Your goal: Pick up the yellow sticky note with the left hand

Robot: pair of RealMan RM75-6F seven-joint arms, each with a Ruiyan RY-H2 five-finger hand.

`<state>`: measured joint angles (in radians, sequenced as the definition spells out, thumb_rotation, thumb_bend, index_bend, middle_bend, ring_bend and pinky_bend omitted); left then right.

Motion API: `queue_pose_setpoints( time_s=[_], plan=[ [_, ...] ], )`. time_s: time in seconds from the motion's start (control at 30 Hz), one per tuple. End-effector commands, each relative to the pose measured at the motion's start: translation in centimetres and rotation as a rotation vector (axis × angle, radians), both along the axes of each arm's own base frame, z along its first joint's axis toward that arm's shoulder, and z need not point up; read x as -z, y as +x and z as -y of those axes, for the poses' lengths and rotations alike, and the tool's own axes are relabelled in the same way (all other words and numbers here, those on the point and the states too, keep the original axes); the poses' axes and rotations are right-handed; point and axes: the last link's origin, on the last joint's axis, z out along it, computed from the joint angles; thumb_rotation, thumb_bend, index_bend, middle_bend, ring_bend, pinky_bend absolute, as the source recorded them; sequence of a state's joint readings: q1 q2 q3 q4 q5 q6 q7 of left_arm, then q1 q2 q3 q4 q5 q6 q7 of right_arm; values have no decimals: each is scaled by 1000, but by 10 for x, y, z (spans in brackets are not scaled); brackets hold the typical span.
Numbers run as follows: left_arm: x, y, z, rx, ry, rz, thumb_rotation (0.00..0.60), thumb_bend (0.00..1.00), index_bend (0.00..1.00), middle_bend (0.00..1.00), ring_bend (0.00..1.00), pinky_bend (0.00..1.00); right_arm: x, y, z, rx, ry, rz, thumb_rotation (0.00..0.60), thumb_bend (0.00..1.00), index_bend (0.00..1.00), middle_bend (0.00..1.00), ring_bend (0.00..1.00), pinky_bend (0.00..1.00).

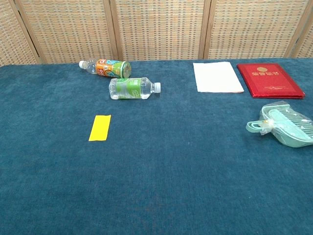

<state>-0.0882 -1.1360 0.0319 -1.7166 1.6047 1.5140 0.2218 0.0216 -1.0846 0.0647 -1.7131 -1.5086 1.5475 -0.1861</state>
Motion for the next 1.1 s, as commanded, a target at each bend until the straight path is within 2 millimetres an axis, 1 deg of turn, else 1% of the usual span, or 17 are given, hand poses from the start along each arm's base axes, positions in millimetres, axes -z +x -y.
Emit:
queue_pose_setpoints(
  time_s=[0.03,0.27,0.37,0.43,0.47,0.5,0.53,0.6,0.63,0.7,0.77,0.87,0.97,1.1],
  plan=[
    [0,0,0,0,-1,0,600,0,0,0,0,0,0,0,0,0,2,1,600,0,0,0,0,0],
    [5,-2,-1,-8,-20,-7,600,0,0,0,0,0,1,0,0,4,11,15,600,0,1,0,0,0],
    [16,-2,-11,-11,-58,-3,600,0,0,0,0,0,1,0,1,6,16,18,600,0,7,0,0,0],
    [23,2,-23,-3,-80,10,600,0,0,0,0,0,1,-1,2,8,16,20,600,0,10,0,0,0],
    [31,6,-37,12,-94,21,600,0,0,0,0,0,1,-2,3,13,16,21,600,0,12,0,0,0],
    [36,7,-45,18,-104,24,600,0,0,0,0,0,0,-3,3,17,16,22,600,0,14,0,0,0],
    [46,12,-61,29,-128,35,600,0,0,0,0,0,0,-4,4,21,16,25,600,0,17,0,0,0],
    [58,19,-81,36,-157,52,600,0,29,0,0,0,0,-5,5,26,16,27,600,0,20,0,0,0],
    [68,26,-97,46,-176,63,600,0,75,0,0,0,-1,-5,6,29,15,28,600,0,22,0,0,0],
    [81,36,-116,63,-202,81,600,0,179,0,0,0,-1,-6,7,34,14,29,600,0,24,0,0,0],
    [101,49,-141,83,-228,105,600,0,285,0,0,0,-1,-7,8,40,16,29,600,0,27,0,0,0],
    [121,62,-162,102,-240,131,600,7,356,0,0,0,-1,-10,9,49,18,28,600,0,32,0,0,0],
    [142,73,-177,108,-251,149,600,46,381,0,0,0,0,-13,11,64,23,26,600,0,36,0,0,0],
    [162,83,-187,100,-274,176,600,113,386,0,0,0,1,-16,14,81,26,29,600,0,37,0,0,0]
  ],
)
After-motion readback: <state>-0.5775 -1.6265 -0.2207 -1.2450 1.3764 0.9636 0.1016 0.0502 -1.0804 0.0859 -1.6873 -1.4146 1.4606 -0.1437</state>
